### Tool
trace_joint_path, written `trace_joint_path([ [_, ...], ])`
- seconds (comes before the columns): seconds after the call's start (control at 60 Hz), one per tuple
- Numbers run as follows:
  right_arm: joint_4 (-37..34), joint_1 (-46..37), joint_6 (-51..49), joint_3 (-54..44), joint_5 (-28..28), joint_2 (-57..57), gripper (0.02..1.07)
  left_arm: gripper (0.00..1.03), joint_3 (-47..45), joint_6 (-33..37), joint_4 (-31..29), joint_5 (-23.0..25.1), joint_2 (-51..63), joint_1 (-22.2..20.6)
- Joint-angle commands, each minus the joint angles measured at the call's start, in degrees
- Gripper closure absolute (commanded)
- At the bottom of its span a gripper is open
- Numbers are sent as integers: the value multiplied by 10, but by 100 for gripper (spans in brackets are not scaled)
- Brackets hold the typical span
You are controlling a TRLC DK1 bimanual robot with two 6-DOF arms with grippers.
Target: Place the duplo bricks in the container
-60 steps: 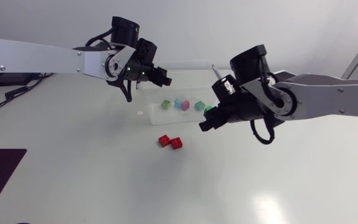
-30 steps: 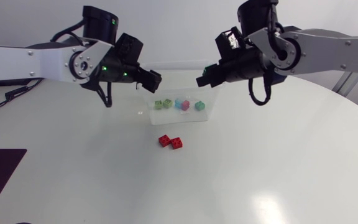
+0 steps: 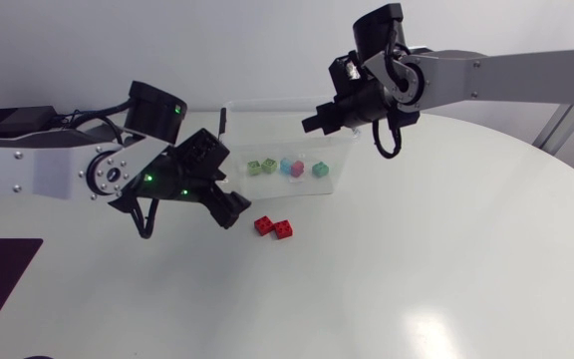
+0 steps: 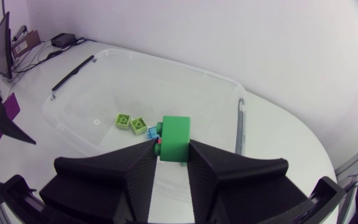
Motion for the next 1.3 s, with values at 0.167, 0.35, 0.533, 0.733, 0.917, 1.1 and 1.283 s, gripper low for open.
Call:
trace_joint_path([
  [0.167,1,-12,11,49,15,57,44,6,-8,50,20,12,77,-8],
  [0.35,-3,-18,12,47,21,44,14,6,30,64,39,12,164,-6],
  [0.533,-3,-12,13,-2,20,-35,13,6,62,64,46,12,212,-15],
  [0.733,0,10,16,-107,19,-126,13,6,86,64,51,18,239,-17],
  [0.917,9,37,47,-219,14,-195,13,6,98,68,51,21,260,-16],
  [1.1,25,72,65,-289,15,-217,13,17,109,72,51,27,279,-15],
  [1.283,26,106,75,-307,22,-180,13,72,111,66,50,31,285,-17],
])
